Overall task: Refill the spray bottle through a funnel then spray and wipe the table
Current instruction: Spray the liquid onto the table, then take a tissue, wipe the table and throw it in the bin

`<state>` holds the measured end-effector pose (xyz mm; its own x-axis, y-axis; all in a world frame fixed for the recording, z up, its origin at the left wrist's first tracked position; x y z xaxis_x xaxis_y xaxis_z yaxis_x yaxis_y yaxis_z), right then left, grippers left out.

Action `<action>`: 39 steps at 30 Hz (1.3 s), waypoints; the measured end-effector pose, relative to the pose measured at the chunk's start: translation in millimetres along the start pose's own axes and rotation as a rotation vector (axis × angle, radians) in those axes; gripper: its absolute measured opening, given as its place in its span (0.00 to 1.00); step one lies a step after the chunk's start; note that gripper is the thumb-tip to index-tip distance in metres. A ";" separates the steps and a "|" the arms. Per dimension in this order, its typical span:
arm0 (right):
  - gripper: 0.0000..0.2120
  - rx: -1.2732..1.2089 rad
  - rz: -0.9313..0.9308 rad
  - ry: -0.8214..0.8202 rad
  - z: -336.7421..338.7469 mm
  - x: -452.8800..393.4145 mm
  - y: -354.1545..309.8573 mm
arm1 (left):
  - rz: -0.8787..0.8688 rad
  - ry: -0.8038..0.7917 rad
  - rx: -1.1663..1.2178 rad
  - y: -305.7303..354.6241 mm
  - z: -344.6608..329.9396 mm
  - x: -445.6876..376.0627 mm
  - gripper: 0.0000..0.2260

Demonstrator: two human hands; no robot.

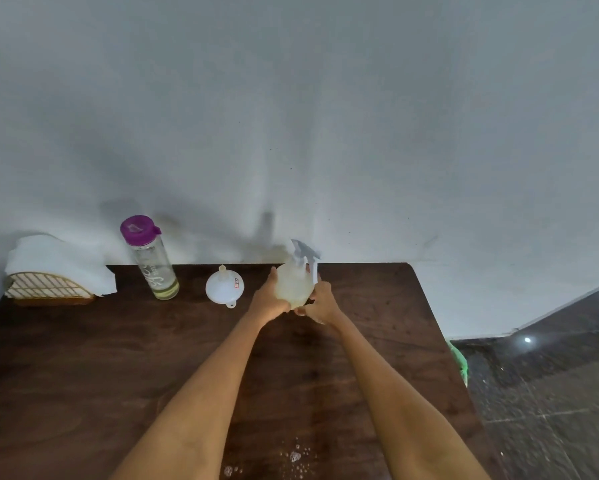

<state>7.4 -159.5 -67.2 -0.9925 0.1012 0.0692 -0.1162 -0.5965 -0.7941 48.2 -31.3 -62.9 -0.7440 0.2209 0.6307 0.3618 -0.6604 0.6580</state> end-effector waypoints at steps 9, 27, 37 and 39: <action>0.34 -0.023 0.050 0.252 12.2 -2.8 2.7 | -0.113 -0.029 -0.042 24.7 -1.7 -21.3 0.45; 0.28 0.117 -0.036 -0.012 -47.1 89.2 -81.1 | 0.017 0.381 -0.156 -84.2 63.0 122.5 0.21; 0.18 0.061 0.231 -0.199 -131.7 100.3 -207.2 | 0.261 0.583 -0.119 -199.9 163.7 230.0 0.18; 0.17 0.067 0.255 -0.206 -150.5 92.9 -222.9 | 0.297 0.607 -0.109 -215.7 182.8 234.0 0.18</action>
<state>-53.0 102.7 25.4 -0.9762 -0.2170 -0.0002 0.1410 -0.6337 -0.7606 -101.2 294.1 18.0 -0.8164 -0.4015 0.4151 0.5646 -0.7060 0.4275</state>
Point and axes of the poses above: each hand's wrist, its own x-axis away from the middle knuckle, its own z-axis out of the back of the hand, y = z × x, the point moved 4 cm from there along -x, towards the middle knuckle, and after that the axes turned 15 degrees about z, right-handed, at the moved point
